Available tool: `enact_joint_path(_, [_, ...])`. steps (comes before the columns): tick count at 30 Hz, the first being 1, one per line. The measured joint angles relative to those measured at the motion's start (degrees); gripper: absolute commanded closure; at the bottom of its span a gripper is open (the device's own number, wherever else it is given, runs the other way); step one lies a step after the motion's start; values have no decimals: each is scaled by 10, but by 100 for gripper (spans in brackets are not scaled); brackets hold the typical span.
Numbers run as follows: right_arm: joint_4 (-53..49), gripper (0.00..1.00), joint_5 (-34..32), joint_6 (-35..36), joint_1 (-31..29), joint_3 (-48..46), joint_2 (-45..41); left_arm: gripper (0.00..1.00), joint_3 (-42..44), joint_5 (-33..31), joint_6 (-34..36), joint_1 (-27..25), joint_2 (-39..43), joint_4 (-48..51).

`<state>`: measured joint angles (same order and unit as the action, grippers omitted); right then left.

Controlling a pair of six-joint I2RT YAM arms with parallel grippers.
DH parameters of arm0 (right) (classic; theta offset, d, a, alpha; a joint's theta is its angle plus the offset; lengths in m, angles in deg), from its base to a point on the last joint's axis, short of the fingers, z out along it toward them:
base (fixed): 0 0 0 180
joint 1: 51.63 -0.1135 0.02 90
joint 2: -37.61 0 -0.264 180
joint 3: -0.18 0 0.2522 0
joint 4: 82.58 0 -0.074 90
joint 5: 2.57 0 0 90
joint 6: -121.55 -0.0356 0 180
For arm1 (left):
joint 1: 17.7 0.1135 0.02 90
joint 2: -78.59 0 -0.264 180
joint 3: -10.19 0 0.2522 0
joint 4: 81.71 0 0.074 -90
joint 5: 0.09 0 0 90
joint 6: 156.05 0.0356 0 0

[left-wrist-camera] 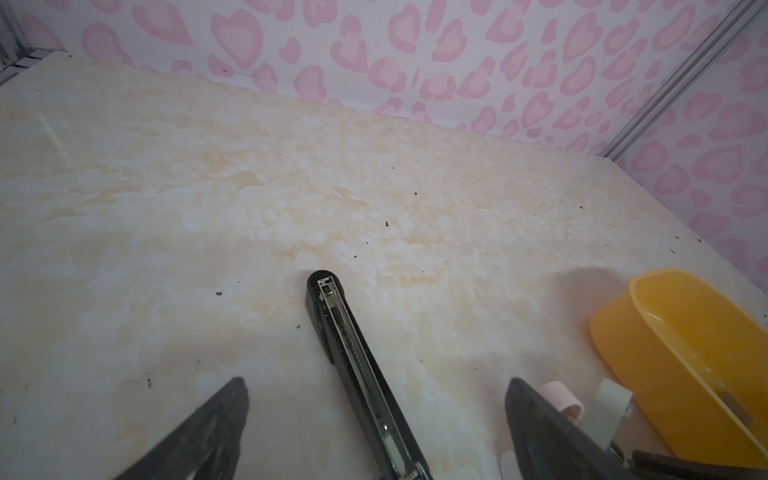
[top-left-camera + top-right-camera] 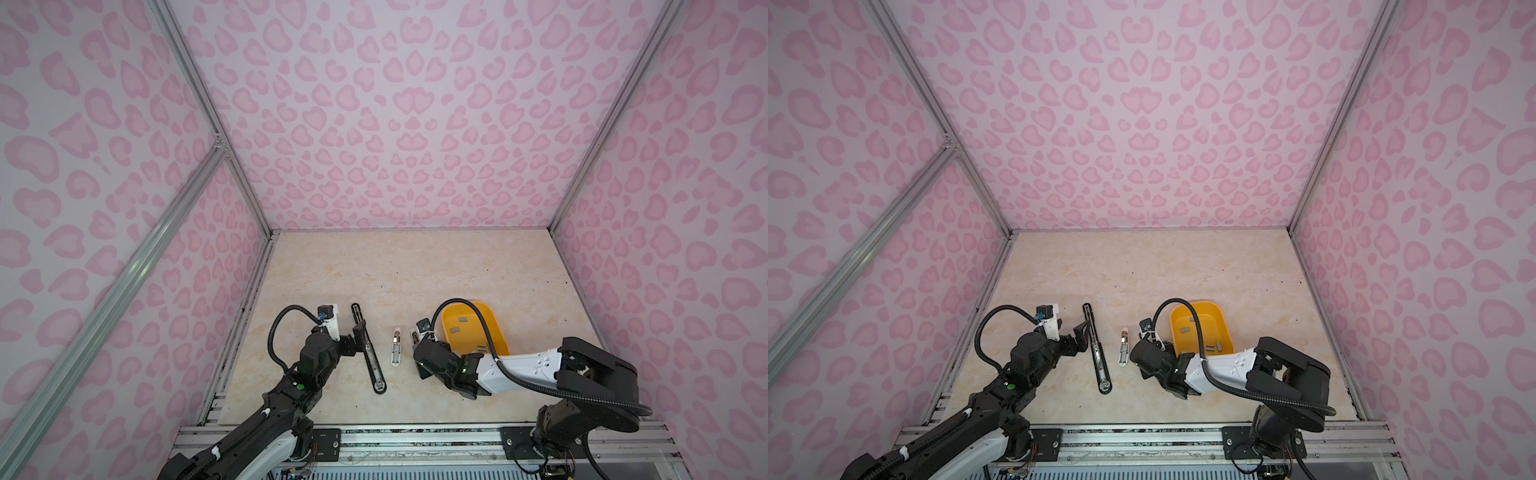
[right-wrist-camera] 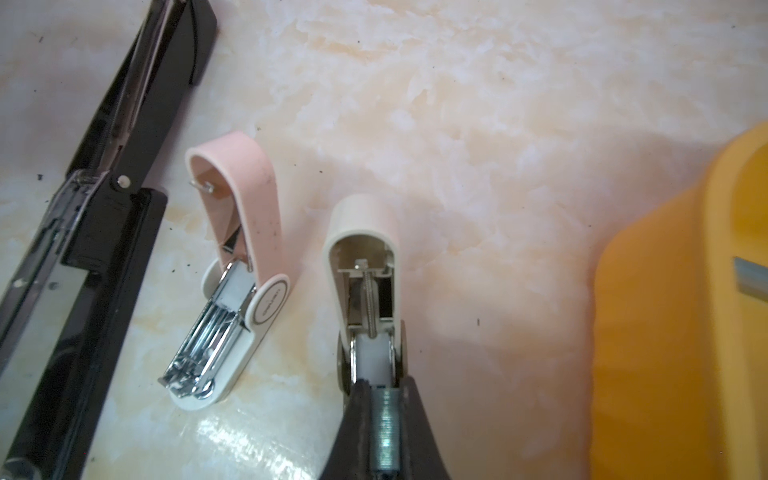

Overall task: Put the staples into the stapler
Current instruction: 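Push the strip down along the cream stapler's channel with the right gripper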

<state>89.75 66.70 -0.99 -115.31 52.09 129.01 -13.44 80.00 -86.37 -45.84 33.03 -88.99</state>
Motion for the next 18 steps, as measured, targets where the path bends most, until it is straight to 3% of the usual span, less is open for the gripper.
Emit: enact_joint_path(18, [9, 100, 14, -7, -2, -4, -12, 3, -5, -2, 4, -1, -7, 0])
